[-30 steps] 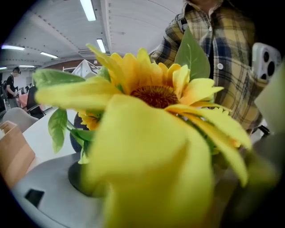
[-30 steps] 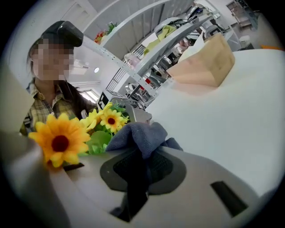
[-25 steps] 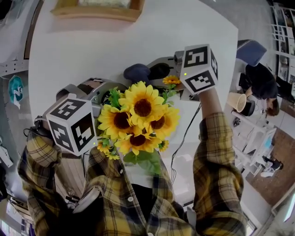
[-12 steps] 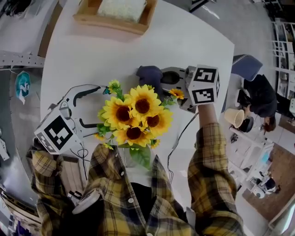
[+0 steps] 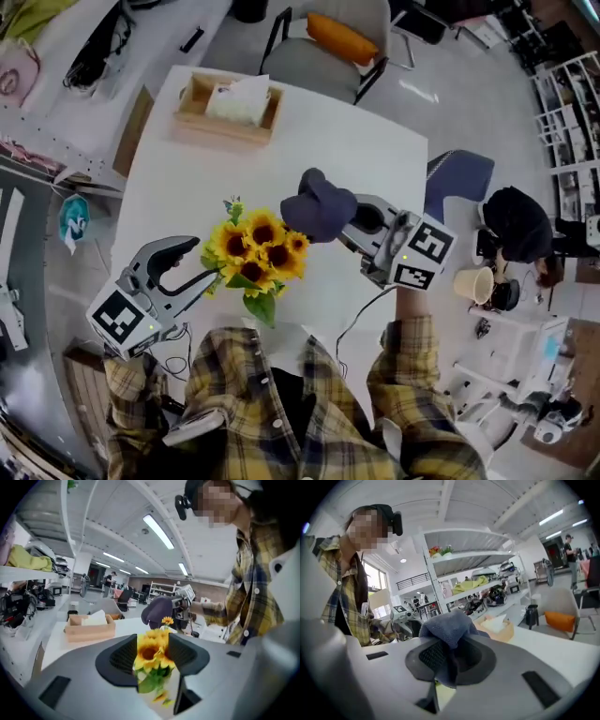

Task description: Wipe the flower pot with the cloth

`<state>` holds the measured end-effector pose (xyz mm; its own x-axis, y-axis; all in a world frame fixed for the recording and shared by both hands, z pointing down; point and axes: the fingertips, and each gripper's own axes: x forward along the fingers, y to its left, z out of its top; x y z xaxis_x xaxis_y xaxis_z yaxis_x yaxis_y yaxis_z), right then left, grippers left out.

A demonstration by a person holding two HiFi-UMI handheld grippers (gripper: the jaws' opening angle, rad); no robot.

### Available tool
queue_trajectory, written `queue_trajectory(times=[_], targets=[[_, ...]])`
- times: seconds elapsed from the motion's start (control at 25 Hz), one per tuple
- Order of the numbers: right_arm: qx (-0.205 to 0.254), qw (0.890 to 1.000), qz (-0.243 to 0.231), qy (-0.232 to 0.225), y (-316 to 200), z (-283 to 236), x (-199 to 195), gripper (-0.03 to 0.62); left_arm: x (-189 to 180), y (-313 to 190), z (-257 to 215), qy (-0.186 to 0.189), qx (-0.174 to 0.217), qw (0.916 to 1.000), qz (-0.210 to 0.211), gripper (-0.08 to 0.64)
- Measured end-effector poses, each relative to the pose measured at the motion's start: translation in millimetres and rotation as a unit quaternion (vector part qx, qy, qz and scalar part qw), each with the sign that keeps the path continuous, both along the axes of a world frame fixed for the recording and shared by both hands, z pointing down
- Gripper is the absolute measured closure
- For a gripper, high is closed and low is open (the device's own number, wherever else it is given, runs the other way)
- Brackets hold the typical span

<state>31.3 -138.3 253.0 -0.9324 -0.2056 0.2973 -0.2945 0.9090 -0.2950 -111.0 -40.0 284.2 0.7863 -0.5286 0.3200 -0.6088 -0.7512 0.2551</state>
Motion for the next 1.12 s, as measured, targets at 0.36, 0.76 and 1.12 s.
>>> queue_trajectory(times=[0.36, 0.76, 1.12], targets=[[0.116, 0.985, 0.107, -0.077, 73, -120, 21, 0.563, 70, 12, -123, 0.113, 0.078, 0.9888, -0.058, 0.447], [0.121, 0.978, 0.143, -0.087, 131, -123, 22, 0.563, 86, 30, -141, 0.099, 0.09, 0.986, -0.099, 0.552], [0.111, 0.976, 0.175, -0.069, 131, -120, 25, 0.563, 93, 38, -145, 0.088, 0.103, 0.9873, -0.083, 0.552]])
